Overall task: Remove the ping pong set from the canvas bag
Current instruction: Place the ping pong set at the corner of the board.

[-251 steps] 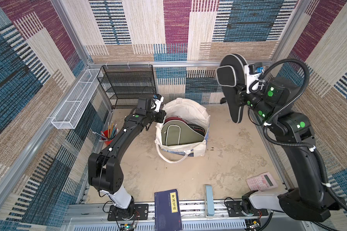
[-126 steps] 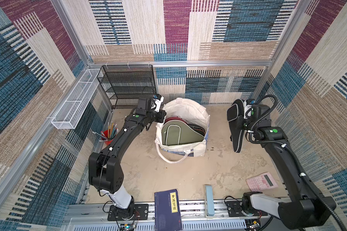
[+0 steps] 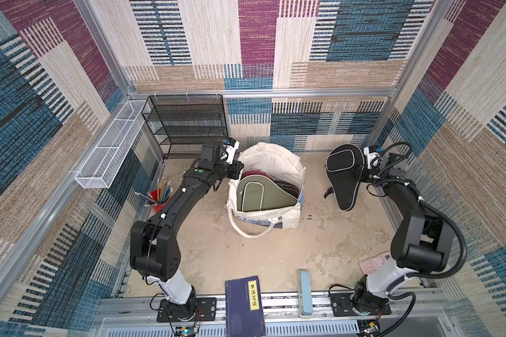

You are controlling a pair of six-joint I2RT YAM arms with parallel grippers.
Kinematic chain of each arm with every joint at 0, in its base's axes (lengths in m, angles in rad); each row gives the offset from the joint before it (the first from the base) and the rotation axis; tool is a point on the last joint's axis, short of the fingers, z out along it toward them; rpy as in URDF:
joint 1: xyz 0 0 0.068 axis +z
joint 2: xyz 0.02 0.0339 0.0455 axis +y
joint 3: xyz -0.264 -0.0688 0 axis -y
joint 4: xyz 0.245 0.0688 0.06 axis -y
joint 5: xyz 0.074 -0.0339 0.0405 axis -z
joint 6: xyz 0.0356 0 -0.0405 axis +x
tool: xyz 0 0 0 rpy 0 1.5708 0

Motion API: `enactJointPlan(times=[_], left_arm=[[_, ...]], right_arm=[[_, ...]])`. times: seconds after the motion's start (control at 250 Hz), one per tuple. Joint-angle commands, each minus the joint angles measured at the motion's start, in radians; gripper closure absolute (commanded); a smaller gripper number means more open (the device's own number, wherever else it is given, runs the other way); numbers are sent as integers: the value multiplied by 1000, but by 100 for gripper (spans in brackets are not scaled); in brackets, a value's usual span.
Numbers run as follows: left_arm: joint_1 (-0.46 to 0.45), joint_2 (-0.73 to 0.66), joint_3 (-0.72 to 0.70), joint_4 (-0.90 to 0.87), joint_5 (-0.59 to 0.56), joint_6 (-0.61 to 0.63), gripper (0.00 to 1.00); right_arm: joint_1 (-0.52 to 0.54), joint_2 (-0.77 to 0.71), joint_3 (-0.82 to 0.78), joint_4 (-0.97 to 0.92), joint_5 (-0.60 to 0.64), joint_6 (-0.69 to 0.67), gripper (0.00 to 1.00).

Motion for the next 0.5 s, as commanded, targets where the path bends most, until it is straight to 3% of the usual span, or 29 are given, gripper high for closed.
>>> enactJointPlan(times=[0.0, 0.332, 0.496], left_arm=[[2, 16, 15, 30, 33, -6, 100], [2, 9, 6, 74, 77, 39, 100], [2, 22, 20, 79, 98, 54, 100]], right_arm=[[-22, 130, 102, -46, -210, -81, 100], [-73, 480, 428, -197, -224, -120, 100], [-78, 635, 634, -335, -148, -154, 100]])
